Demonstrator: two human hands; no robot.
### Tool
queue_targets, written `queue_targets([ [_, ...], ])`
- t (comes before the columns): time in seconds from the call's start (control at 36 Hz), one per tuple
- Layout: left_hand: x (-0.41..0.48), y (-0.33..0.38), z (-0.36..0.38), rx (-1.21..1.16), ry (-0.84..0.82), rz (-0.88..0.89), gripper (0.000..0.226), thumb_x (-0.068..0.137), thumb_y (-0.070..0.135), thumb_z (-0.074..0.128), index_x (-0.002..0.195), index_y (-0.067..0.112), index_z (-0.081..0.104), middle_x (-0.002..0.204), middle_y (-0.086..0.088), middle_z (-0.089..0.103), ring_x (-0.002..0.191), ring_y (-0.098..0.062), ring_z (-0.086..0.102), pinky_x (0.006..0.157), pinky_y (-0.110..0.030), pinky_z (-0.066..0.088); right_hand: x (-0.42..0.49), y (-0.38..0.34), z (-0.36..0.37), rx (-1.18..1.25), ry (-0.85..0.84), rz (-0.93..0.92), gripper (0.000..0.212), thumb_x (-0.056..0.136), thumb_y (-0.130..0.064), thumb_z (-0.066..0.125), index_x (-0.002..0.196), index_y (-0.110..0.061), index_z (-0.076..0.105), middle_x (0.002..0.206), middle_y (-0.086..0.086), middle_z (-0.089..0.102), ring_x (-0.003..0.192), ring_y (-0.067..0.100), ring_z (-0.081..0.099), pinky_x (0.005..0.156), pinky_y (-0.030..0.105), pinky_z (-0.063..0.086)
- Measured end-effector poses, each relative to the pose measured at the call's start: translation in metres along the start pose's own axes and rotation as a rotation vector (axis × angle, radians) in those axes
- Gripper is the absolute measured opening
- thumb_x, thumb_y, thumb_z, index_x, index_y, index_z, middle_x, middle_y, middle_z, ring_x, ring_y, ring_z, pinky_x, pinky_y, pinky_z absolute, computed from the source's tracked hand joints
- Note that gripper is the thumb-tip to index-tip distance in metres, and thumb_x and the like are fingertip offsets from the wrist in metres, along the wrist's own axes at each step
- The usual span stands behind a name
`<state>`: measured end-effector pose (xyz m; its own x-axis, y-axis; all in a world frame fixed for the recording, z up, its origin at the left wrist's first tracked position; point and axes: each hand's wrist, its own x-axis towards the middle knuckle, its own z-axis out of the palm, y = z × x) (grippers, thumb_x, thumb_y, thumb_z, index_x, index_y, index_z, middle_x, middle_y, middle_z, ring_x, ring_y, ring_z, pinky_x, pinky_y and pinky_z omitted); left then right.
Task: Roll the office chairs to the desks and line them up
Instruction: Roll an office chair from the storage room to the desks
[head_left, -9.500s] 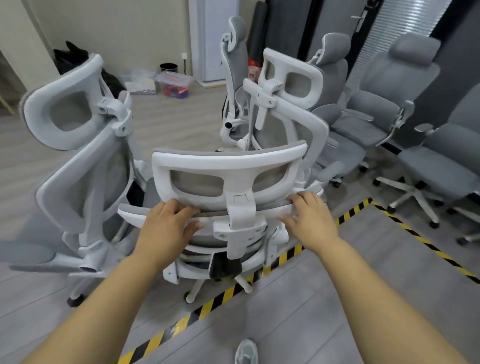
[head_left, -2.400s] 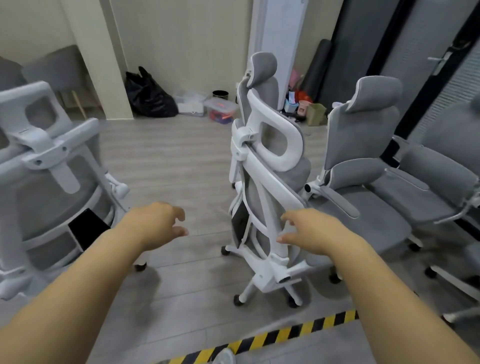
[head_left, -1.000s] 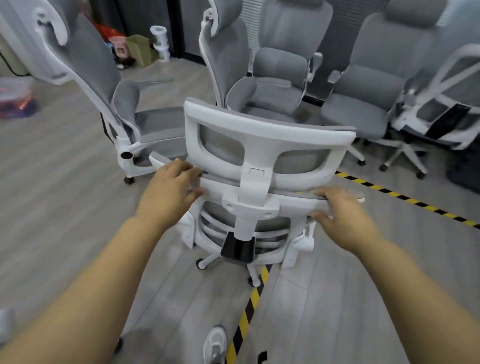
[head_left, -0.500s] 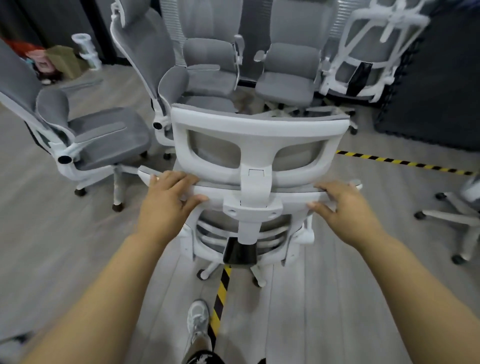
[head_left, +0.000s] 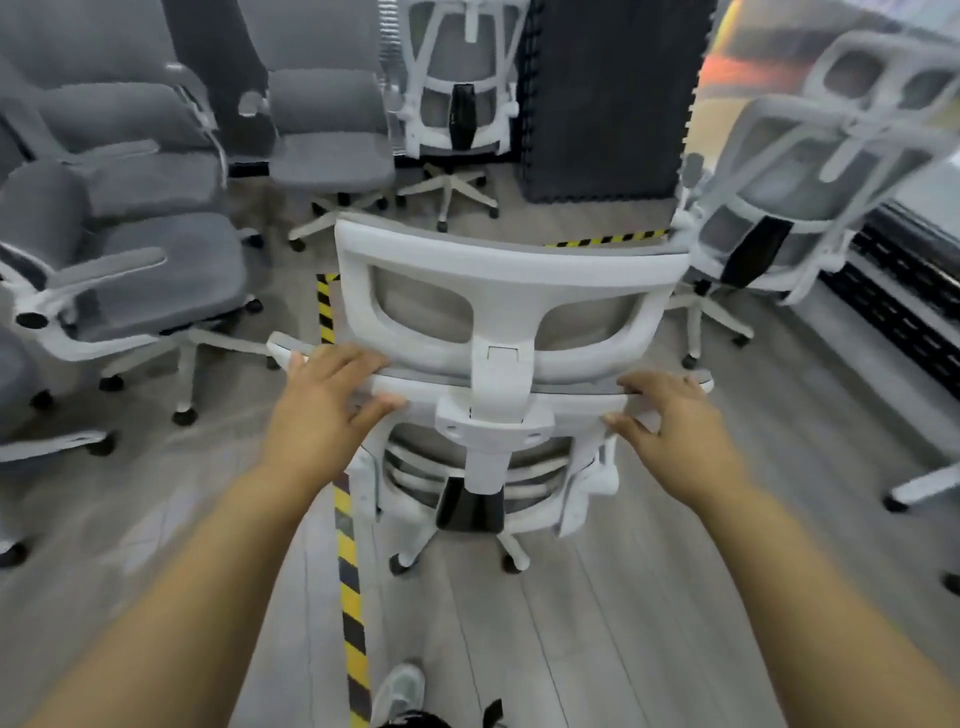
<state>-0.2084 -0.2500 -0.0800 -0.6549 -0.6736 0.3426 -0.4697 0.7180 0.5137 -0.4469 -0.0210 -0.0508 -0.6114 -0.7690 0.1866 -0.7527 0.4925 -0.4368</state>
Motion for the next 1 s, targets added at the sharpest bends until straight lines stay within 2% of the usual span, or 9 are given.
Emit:
queue_targets([
  [0.08, 0.024, 0.015, 0.018, -0.031, -0.1, 0.054, 0.04, 0.084, 0.044, 0.061, 0.118, 0.023, 0.06, 0.124, 0.003, 0.054, 0.115, -0.009, 0.035, 0.108, -0.058, 0.026, -0.013, 0.017, -0.011, -0.026, 0.038, 0.096, 0.036, 0.085, -0.031, 0.066, 0.116, -0.013, 0.061, 0.119, 0.002, 0.06, 0.101, 0.002, 0.041, 0.105, 0.046, 0.034],
  [0.19, 0.056, 0.035, 0.044, -0.071, -0.216, 0.166, 0.042, 0.086, 0.044, 0.058, 0.122, 0.022, 0.058, 0.128, 0.001, 0.052, 0.118, -0.018, 0.041, 0.111, -0.055, 0.022, -0.028, 0.035, -0.025, -0.048, 0.062, 0.266, 0.04, 0.086, -0.036, 0.064, 0.12, -0.017, 0.06, 0.125, 0.001, 0.058, 0.117, 0.022, 0.047, 0.106, 0.046, 0.034],
  [0.28, 0.079, 0.054, 0.066, -0.08, -0.28, 0.259, 0.043, 0.088, 0.039, 0.059, 0.126, 0.019, 0.057, 0.13, -0.002, 0.051, 0.125, -0.021, 0.037, 0.113, -0.052, 0.02, -0.039, 0.047, -0.035, -0.056, 0.094, 0.369, 0.042, 0.086, -0.034, 0.066, 0.123, -0.016, 0.059, 0.127, 0.002, 0.057, 0.119, 0.021, 0.047, 0.109, 0.047, 0.031],
  [0.39, 0.106, 0.078, 0.097, -0.12, -0.347, 0.392, 0.043, 0.088, 0.037, 0.06, 0.125, 0.015, 0.057, 0.127, -0.006, 0.053, 0.123, -0.027, 0.043, 0.111, -0.054, 0.023, -0.051, 0.061, -0.048, -0.076, 0.12, 0.502, 0.042, 0.088, -0.034, 0.063, 0.127, -0.019, 0.057, 0.132, 0.0, 0.055, 0.123, 0.02, 0.045, 0.109, 0.045, 0.031],
  [0.64, 0.156, 0.146, 0.163, -0.211, -0.432, 0.578, 0.039, 0.088, 0.032, 0.063, 0.12, 0.011, 0.059, 0.122, -0.009, 0.053, 0.117, -0.027, 0.043, 0.106, -0.055, 0.03, -0.063, 0.1, -0.081, -0.149, 0.097, 0.695, 0.044, 0.094, -0.033, 0.054, 0.135, -0.018, 0.05, 0.141, 0.0, 0.049, 0.129, 0.025, 0.04, 0.111, 0.045, 0.027],
  [0.75, 0.175, 0.181, 0.191, -0.221, -0.486, 0.613, 0.039, 0.087, 0.03, 0.062, 0.121, 0.01, 0.058, 0.125, -0.009, 0.051, 0.121, -0.027, 0.042, 0.108, -0.051, 0.03, -0.064, 0.126, -0.097, -0.205, 0.083, 0.733, 0.038, 0.095, -0.028, 0.052, 0.133, -0.021, 0.053, 0.135, -0.001, 0.054, 0.123, 0.026, 0.044, 0.097, 0.033, 0.033],
  [0.86, 0.197, 0.217, 0.218, -0.281, -0.531, 0.591, 0.042, 0.087, 0.033, 0.062, 0.124, 0.015, 0.056, 0.131, -0.004, 0.047, 0.127, -0.023, 0.038, 0.109, -0.044, 0.031, -0.059, 0.155, -0.112, -0.205, 0.131, 0.76, 0.038, 0.093, -0.03, 0.056, 0.13, -0.021, 0.056, 0.13, -0.002, 0.058, 0.12, 0.023, 0.047, 0.102, 0.033, 0.031],
  [0.92, 0.21, 0.232, 0.233, -0.298, -0.562, 0.589, 0.042, 0.087, 0.035, 0.062, 0.125, 0.019, 0.054, 0.132, 0.001, 0.045, 0.129, -0.02, 0.036, 0.107, -0.042, 0.035, -0.055, 0.17, -0.12, -0.2, 0.161, 0.763, 0.039, 0.09, -0.032, 0.06, 0.128, -0.021, 0.058, 0.128, -0.002, 0.06, 0.117, 0.021, 0.049, 0.09, 0.024, 0.033],
  [1.0, 0.228, 0.255, 0.255, -0.3, -0.592, 0.626, 0.04, 0.087, 0.036, 0.061, 0.123, 0.021, 0.053, 0.131, 0.003, 0.045, 0.13, -0.018, 0.035, 0.105, -0.042, 0.037, -0.048, 0.195, -0.13, -0.18, 0.181, 0.776, 0.039, 0.087, -0.035, 0.064, 0.123, -0.021, 0.062, 0.124, -0.006, 0.062, 0.112, 0.017, 0.054, 0.069, 0.013, 0.023],
])
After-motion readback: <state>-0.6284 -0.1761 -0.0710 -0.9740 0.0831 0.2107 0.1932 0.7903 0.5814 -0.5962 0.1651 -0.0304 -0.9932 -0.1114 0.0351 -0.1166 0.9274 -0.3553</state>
